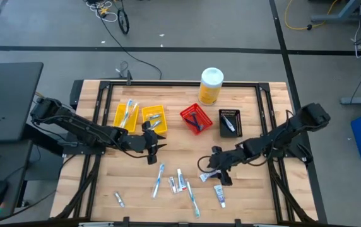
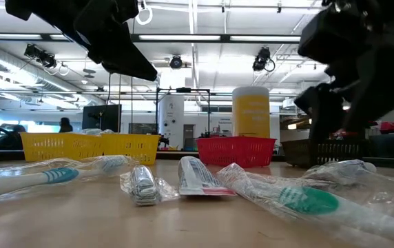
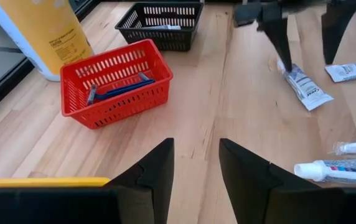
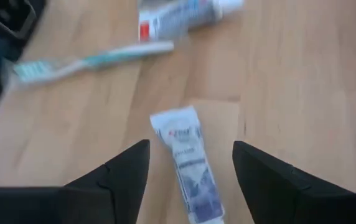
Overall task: Pick & Place Travel size toiletries
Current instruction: Put the white toothpaste into the black bin
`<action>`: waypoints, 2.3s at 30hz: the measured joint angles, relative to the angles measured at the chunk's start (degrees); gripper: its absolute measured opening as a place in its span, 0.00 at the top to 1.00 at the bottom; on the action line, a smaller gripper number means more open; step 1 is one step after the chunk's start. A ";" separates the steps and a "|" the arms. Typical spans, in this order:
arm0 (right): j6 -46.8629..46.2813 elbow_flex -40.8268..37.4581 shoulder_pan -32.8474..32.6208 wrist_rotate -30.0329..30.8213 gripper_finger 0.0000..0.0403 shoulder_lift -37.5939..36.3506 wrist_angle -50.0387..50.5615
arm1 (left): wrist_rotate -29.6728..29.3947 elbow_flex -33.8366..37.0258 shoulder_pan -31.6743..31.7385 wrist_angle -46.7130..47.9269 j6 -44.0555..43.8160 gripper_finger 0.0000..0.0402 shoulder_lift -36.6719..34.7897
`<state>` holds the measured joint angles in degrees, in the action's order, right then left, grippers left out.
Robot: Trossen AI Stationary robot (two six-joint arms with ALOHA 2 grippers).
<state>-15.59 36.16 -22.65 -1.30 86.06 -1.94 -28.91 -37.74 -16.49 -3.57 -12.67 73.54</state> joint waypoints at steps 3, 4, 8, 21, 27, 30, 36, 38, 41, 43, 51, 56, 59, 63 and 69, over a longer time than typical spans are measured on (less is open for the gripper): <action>0.15 0.00 -0.15 0.19 0.39 1.61 -0.08 | 0.00 0.00 0.00 0.00 -0.24 0.66 0.00; 0.19 0.00 -0.13 0.19 0.39 2.04 -0.07 | -0.01 0.00 0.00 0.00 -0.24 0.66 0.00; 3.81 0.00 -0.38 3.09 0.40 3.68 0.89 | 0.00 0.00 0.00 0.06 -0.24 0.66 0.00; 7.60 0.09 -0.64 1.85 0.55 6.87 1.66 | 0.02 0.00 -0.01 0.17 1.07 0.66 0.00; 7.58 0.09 -0.61 2.17 0.66 7.06 1.79 | 0.02 0.00 0.00 0.17 0.94 0.66 0.00; 6.99 0.09 -0.59 2.32 0.72 7.08 1.82 | 0.02 0.00 0.00 0.17 0.89 0.66 0.00; 6.42 -0.08 -0.64 3.94 0.77 6.98 -0.37 | 0.02 0.00 0.00 0.19 0.88 0.66 0.00; 6.43 -0.13 -0.53 4.97 0.77 6.31 -1.30 | 0.02 0.00 0.00 0.20 0.88 0.66 0.00; 6.49 -0.11 -0.28 7.72 0.75 4.44 -2.08 | 0.02 0.00 0.00 0.22 0.88 0.66 0.00; 6.59 -0.11 -0.01 9.85 0.74 2.60 -1.77 | 0.02 0.00 0.00 0.22 0.88 0.66 0.00; 13.18 -0.09 1.69 28.56 0.73 -10.98 3.52 | 0.02 0.00 0.00 0.13 0.86 0.66 0.00; 10.12 -0.07 4.53 45.84 0.75 -17.80 12.05 | 0.04 0.00 -0.02 0.16 0.85 0.66 0.00; 5.67 -0.07 7.31 52.24 0.76 -19.80 17.40 | 0.02 0.00 -0.02 0.17 0.85 0.66 0.00; -3.40 -0.04 11.95 53.03 0.76 -19.89 23.85 | 0.02 0.00 0.00 0.17 0.85 0.66 0.00; -18.57 -3.73 17.72 48.54 0.75 -19.63 24.77 | 0.04 0.00 0.00 0.17 0.85 0.66 0.00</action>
<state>-34.17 32.43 -4.93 47.24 66.43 22.83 -28.86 -37.74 -16.49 -3.40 -11.81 73.54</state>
